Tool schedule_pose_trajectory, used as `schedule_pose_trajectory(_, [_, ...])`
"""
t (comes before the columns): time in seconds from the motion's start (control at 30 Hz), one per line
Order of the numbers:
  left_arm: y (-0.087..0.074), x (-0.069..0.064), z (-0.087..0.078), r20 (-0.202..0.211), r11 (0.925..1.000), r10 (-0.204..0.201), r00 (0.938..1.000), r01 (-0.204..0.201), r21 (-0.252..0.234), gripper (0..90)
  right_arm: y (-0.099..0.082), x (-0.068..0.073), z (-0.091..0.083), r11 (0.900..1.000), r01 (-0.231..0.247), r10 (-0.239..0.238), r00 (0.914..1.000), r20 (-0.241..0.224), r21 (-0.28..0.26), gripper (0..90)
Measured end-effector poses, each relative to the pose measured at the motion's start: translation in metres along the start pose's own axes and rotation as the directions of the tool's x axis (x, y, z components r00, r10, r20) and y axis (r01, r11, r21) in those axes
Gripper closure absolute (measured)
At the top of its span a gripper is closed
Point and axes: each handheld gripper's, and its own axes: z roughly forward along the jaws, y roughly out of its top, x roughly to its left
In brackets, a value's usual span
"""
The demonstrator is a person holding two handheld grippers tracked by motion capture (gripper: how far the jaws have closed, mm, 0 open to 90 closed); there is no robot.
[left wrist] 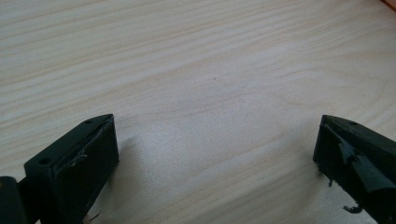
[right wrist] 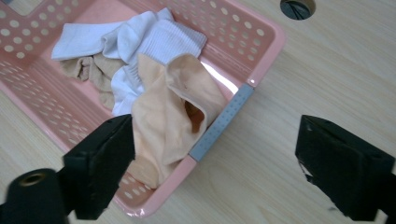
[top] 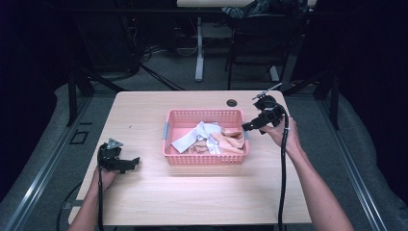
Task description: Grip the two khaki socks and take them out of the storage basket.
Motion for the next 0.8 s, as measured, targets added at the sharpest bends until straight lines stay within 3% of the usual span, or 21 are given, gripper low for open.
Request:
schedule_pose_trajectory(0.13, [0.000,0.000,0.000,0.001,1.0000,0.000,1.0000,0.000,0.000,0.0,0.008,0.006,0.013,0.9997,0.021,-0.021,0.9998,-0.005,0.014,21.7])
schedule_pose_trajectory(0.2, [0.000,0.000,0.000,0.001,1.0000,-0.001,1.0000,0.001,0.000,0.0,0.013,0.011,0.024,0.9985,0.038,-0.037,0.9993,-0.009,0.039,31.7])
schedule_pose_trajectory(0.27, [0.000,0.000,0.000,0.000,1.0000,0.000,1.0000,0.000,0.000,0.0,0.015,0.013,0.028,0.9987,0.033,-0.033,0.9994,-0.009,0.038,35.8])
schedule_pose_trajectory(0.3, [0.000,0.000,0.000,0.000,1.0000,-0.001,1.0000,0.001,0.000,0.0,0.018,0.016,0.035,0.9959,0.055,-0.054,0.9985,-0.006,0.072,41.9])
schedule_pose_trajectory(0.37, [0.000,0.000,0.000,0.000,1.0000,0.000,1.0000,0.000,0.000,0.0,0.019,0.018,0.042,0.9942,0.060,-0.060,0.9982,0.002,0.089,47.5])
schedule_pose_trajectory(0.57, [0.000,0.000,0.000,0.000,1.0000,0.000,1.0000,0.000,-0.001,0.0,0.022,0.021,0.055,0.9937,0.051,-0.052,0.9986,0.007,0.100,53.5])
schedule_pose_trajectory(0.8, [0.000,0.000,0.000,0.000,1.0000,-0.001,1.0000,0.001,0.000,0.0,0.023,0.025,0.064,0.9890,0.075,-0.081,0.9959,0.040,0.128,55.0])
